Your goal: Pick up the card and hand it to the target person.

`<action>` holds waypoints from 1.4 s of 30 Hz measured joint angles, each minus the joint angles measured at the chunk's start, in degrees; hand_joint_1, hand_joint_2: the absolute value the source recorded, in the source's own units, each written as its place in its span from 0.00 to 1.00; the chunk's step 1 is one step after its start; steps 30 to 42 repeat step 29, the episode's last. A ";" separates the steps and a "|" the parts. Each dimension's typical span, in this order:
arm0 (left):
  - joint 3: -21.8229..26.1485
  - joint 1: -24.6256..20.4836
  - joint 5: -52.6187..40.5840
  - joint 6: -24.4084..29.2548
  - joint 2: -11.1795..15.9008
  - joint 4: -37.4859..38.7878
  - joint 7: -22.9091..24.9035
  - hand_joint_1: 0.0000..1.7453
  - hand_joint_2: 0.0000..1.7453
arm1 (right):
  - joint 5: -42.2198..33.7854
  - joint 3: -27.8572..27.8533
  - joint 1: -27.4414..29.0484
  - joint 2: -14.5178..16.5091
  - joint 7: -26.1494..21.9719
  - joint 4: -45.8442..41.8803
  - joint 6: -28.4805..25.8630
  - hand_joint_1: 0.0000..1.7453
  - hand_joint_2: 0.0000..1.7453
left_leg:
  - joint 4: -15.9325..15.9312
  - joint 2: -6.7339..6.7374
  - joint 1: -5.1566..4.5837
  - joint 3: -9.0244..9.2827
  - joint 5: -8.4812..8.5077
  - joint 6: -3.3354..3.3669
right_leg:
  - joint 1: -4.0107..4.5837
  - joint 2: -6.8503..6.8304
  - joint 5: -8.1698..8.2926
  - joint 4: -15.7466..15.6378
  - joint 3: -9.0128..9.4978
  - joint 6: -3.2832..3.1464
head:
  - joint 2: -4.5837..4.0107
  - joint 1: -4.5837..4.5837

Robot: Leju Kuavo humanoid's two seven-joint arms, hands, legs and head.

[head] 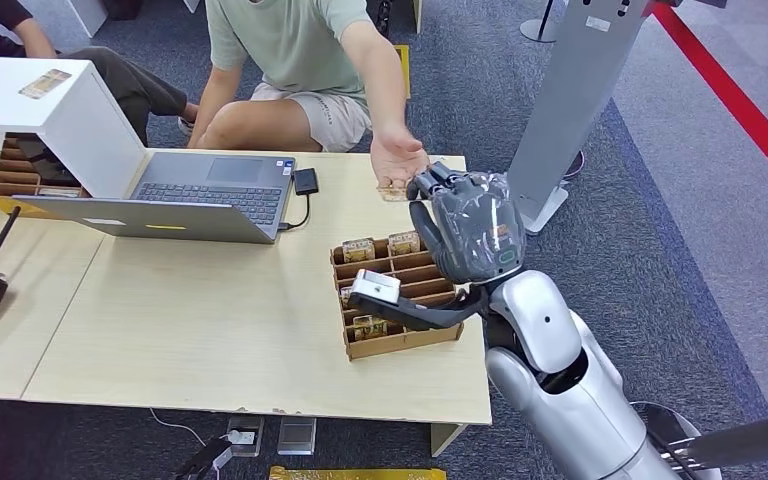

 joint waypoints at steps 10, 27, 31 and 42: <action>-0.05 -0.02 -0.91 -0.91 0.20 0.00 0.00 0.00 1.00 | 0.40 3.11 -0.23 1.05 0.15 7.94 0.39 0.48 1.00 | 0.00 0.00 0.00 0.00 0.00 0.00 | 0.00 0.00 0.00 0.00 0.00 0.00 | -0.01 -0.01; -0.07 0.03 -0.44 -0.98 0.22 0.00 0.01 0.00 1.00 | -6.09 4.83 -0.52 1.76 1.95 12.78 2.04 0.00 1.00 | 0.00 0.01 0.00 0.03 0.00 0.00 | 0.00 0.00 0.00 0.00 -0.02 0.00 | 0.00 0.01; -0.07 0.05 -0.16 -0.98 0.23 0.00 0.01 0.00 1.00 | -8.00 4.64 -0.30 1.63 2.21 12.41 2.40 0.00 1.00 | 0.00 0.01 0.00 0.02 0.00 0.00 | 0.00 0.00 0.00 0.00 -0.02 0.00 | 0.00 0.00; -0.07 0.05 -0.16 -0.98 0.23 0.00 0.01 0.00 1.00 | -8.00 4.64 -0.30 1.63 2.21 12.41 2.40 0.00 1.00 | 0.00 0.01 0.00 0.02 0.00 0.00 | 0.00 0.00 0.00 0.00 -0.02 0.00 | 0.00 0.00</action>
